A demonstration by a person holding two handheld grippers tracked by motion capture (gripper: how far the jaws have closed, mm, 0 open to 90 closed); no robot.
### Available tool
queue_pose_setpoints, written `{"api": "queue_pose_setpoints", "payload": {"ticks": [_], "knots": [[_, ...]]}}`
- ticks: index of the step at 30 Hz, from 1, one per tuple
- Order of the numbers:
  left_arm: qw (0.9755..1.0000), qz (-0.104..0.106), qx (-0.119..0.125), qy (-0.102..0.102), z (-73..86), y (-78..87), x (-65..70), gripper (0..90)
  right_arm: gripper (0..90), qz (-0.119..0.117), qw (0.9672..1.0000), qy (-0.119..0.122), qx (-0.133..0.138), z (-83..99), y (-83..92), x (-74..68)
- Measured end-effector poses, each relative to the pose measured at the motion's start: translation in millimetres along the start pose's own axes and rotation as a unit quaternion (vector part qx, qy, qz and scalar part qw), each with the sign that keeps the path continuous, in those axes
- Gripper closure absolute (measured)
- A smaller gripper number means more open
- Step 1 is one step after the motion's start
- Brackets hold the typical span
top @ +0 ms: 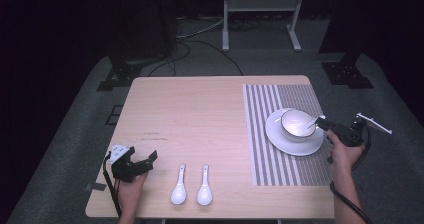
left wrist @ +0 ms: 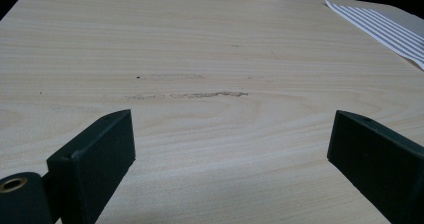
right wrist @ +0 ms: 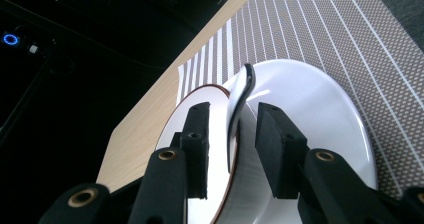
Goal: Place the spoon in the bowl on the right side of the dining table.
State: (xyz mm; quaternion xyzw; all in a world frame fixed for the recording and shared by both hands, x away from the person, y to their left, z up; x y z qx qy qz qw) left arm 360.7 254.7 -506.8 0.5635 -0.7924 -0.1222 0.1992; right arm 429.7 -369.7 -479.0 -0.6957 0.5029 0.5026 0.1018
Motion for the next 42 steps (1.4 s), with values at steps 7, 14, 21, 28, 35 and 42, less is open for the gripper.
{"api": "queue_pose_setpoints", "payload": {"ticks": [7,14,21,28,35,42], "knots": [[1.0000,0.000,0.000,-0.004,0.0,-0.6,1.1,3.8,60.8,-0.017,0.9998,0.002,-0.004,5.7,5.3,1.9],[1.0000,-0.001,0.000,-0.004,0.0,-0.4,1.2,3.8,53.7,-0.033,0.9992,0.021,-0.008,11.8,12.0,-5.3],[1.0000,0.000,0.000,-0.005,-0.1,-0.7,1.6,3.8,45.4,-0.038,0.9980,0.044,-0.024,18.5,19.5,-9.9],[1.0000,0.000,-0.002,-0.005,0.0,-0.8,1.3,3.8,39.3,-0.055,0.9969,0.046,-0.031,25.1,28.9,-11.5],[1.0000,0.000,-0.002,-0.005,0.0,-0.7,1.3,3.8,36.6,-0.061,0.9961,0.051,-0.038,31.7,33.5,-12.2],[1.0000,-0.001,-0.002,-0.006,0.1,-0.9,1.6,3.8,35.8,-0.068,0.9954,0.055,-0.040,37.8,37.3,-14.1]]}}
Point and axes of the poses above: each handheld gripper's, and its own axes: y roughly backward along the jaws, z roughly out of its underside, x roughly to its right, the point moved 7 cm from there along -y, roughly forward along the jaws
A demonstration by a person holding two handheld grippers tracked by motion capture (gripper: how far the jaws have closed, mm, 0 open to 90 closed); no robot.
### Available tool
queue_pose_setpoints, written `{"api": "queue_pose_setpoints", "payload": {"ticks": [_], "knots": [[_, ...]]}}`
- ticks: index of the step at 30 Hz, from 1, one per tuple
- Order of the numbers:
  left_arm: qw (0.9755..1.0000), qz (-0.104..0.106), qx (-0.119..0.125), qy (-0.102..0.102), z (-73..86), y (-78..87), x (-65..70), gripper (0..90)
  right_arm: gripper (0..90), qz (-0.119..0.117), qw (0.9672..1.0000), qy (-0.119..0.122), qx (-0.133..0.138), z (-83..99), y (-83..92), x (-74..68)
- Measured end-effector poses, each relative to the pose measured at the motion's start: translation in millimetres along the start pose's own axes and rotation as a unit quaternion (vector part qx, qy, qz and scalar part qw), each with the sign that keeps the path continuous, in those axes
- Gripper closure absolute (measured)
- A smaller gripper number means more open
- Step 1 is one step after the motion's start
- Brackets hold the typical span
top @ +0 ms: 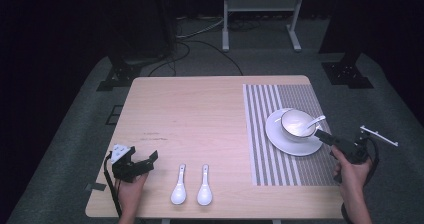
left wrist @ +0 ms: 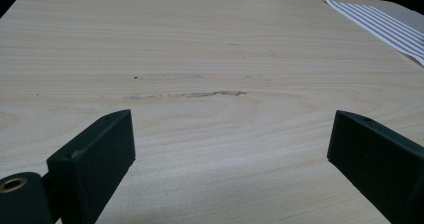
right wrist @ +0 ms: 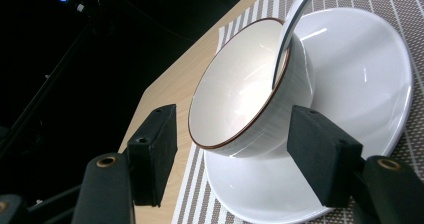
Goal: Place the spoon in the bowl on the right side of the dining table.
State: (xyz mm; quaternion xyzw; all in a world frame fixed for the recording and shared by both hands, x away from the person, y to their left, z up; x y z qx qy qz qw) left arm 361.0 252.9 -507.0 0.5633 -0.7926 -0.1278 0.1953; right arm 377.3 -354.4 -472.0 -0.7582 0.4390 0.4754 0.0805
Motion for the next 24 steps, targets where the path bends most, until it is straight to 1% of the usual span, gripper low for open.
{"api": "queue_pose_setpoints", "payload": {"ticks": [3,9,16,19,22,24], "knots": [[1.0000,0.000,0.000,0.000,0.0,0.1,-0.1,3.8,35.7,-0.001,1.0000,0.002,-0.001,2.3,0.3,-1.2],[1.0000,-0.001,0.000,0.000,0.0,0.1,-0.2,3.8,35.7,-0.011,0.9999,-0.003,0.004,5.1,1.2,-3.1],[1.0000,-0.002,0.000,-0.003,-0.2,-0.2,0.3,3.8,35.4,-0.015,0.9999,-0.006,0.000,9.5,-0.1,-3.7],[1.0000,-0.005,0.000,-0.004,-0.1,-0.4,0.4,3.8,35.4,-0.016,0.9999,-0.003,-0.004,12.4,-0.4,-4.2],[1.0000,-0.005,0.000,-0.003,-0.1,-0.5,0.5,3.8,35.4,-0.020,0.9998,-0.006,-0.006,14.9,-0.2,-5.0],[1.0000,-0.005,0.000,-0.003,-0.1,-0.4,0.4,3.8,35.4,-0.024,0.9997,-0.004,-0.006,16.9,0.9,-5.9]]}}
Point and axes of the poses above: each handheld gripper's, and its own axes: y roughly backward along the jaws, z roughly out of its underside, x roughly to its right, the point moved 7 cm from there along -y, roughly forward along the jaws
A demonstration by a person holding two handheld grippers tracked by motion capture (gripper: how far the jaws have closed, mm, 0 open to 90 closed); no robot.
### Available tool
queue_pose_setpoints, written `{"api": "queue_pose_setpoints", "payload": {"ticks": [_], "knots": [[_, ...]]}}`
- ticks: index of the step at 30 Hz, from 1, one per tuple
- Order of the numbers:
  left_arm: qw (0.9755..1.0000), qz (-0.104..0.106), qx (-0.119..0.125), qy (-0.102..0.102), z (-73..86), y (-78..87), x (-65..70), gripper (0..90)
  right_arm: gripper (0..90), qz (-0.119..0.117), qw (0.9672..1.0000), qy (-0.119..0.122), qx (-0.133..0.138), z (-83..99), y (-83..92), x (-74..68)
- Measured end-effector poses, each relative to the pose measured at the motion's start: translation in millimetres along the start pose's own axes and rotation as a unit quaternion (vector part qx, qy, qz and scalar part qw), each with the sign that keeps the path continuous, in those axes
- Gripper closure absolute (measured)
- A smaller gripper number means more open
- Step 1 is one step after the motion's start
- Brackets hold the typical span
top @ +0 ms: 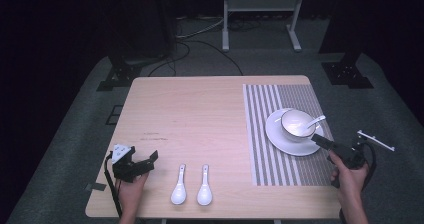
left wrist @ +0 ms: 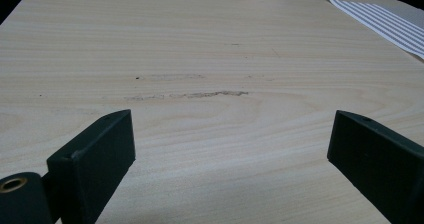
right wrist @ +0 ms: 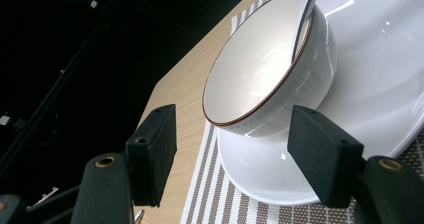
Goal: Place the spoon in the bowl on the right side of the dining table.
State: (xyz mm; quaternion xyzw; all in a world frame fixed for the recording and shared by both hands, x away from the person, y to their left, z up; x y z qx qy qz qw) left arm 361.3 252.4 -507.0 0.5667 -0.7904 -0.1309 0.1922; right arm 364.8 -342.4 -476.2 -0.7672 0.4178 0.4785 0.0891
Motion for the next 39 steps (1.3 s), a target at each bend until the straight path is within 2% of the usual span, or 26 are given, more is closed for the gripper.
{"api": "queue_pose_setpoints", "payload": {"ticks": [17,23,39], "knots": [[1.0000,-0.004,-0.001,-0.003,0.2,-0.2,0.7,3.8,34.7,-0.015,0.9998,0.008,-0.010,16.4,5.4,-7.6],[1.0000,-0.003,-0.002,-0.004,0.5,0.0,1.4,3.8,34.5,-0.019,0.9996,0.014,-0.016,23.1,3.7,-11.0],[1.0000,-0.003,-0.002,-0.009,0.8,0.3,2.1,3.8,34.3,-0.035,0.9987,0.013,-0.034,47.3,-4.5,-15.2]]}}
Point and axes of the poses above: each handheld gripper's, and its own axes: y roughly backward along the jaws, z roughly out of its underside, x roughly to its right, the point moved 7 cm from there along -y, roughly forward along the jaws
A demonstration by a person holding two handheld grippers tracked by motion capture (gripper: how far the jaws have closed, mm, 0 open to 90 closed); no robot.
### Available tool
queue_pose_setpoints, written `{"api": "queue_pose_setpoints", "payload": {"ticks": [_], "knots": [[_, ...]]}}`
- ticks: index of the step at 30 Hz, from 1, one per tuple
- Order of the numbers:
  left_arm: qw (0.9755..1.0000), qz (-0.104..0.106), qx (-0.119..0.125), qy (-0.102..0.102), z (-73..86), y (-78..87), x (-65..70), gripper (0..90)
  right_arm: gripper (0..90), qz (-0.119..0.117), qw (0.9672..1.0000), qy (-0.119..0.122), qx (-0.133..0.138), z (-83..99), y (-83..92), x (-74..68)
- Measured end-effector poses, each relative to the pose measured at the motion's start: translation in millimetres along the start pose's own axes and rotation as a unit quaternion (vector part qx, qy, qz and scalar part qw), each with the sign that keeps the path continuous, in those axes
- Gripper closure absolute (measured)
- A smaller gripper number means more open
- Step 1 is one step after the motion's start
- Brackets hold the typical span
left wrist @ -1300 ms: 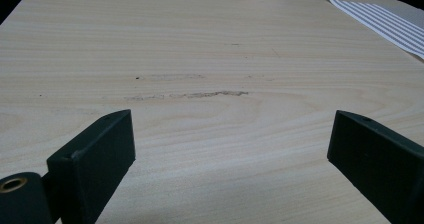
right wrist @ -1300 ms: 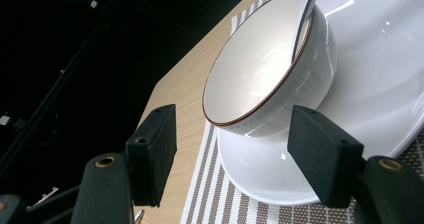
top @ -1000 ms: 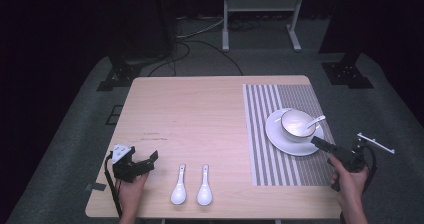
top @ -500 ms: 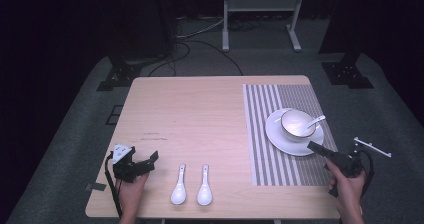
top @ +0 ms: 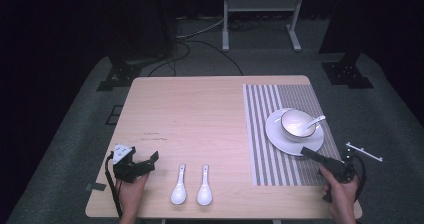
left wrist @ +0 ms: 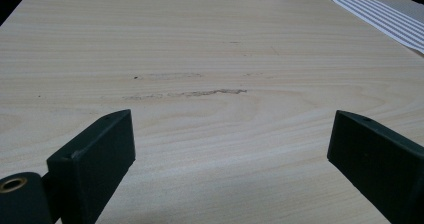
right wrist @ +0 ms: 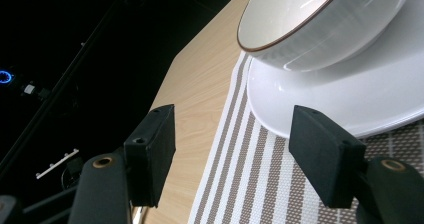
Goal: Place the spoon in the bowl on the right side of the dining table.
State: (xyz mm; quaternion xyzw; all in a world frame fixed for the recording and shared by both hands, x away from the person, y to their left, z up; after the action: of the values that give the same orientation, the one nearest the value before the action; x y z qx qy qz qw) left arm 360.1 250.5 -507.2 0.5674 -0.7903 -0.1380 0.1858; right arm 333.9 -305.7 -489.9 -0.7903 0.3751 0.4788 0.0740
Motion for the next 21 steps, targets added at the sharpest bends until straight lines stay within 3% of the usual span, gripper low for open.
{"api": "queue_pose_setpoints", "payload": {"ticks": [21], "knots": [[1.0000,0.002,0.000,0.002,0.2,0.3,0.6,3.8,34.2,-0.019,0.9996,0.002,-0.023,23.5,-10.9,-11.1]]}}
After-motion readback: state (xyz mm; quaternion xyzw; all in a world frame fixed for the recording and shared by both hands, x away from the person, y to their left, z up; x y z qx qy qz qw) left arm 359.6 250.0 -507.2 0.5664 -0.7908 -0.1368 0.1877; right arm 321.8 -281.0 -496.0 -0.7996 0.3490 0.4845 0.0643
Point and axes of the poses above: each handheld gripper's, and its own axes: y roughly backward along the jaws, z roughly out of its underside, x roughly to its right, the point moved 7 cm from there along -y, roughly forward along the jaws
